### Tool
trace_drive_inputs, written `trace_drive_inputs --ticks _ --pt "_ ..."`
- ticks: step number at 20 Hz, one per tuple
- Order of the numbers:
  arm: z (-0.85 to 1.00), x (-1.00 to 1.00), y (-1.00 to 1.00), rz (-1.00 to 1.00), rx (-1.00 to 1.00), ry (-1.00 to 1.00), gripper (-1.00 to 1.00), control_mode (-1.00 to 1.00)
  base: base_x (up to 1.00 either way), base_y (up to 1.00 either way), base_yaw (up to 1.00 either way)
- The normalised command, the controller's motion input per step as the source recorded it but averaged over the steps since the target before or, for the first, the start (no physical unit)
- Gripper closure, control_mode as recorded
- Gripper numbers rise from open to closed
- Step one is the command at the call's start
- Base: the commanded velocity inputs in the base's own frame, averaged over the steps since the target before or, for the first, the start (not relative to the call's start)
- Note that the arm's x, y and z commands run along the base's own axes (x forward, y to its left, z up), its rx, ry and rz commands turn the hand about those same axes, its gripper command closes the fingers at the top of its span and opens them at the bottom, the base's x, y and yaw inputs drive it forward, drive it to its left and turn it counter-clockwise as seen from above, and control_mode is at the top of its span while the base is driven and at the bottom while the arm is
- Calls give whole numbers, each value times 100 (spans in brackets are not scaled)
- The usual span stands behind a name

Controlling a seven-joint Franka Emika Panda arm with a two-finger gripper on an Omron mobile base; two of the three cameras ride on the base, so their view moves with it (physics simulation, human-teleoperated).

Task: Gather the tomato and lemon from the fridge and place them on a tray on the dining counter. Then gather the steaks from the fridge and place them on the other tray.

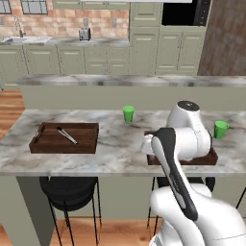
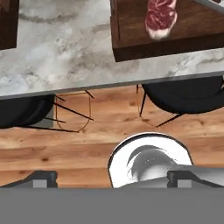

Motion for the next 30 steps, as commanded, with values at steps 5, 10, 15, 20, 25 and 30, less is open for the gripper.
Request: trace_drive_inputs --ticks 5,10,15,20,25,30 --pt "45 -99 -8 4 0 -7 -100 -100 0 0 0" --pt "37 -81 -13 0 0 -9 -100 -100 0 0 0" --pt "0 -10 0 0 0 0 -100 -100 0 0 0" --pt "-1 -4 0 0 0 0 -100 100 -17 12 0" --pt "0 0 0 0 0 0 -100 100 -58 89 0" --pt "0 0 0 0 0 0 -100 100 -31 100 0"
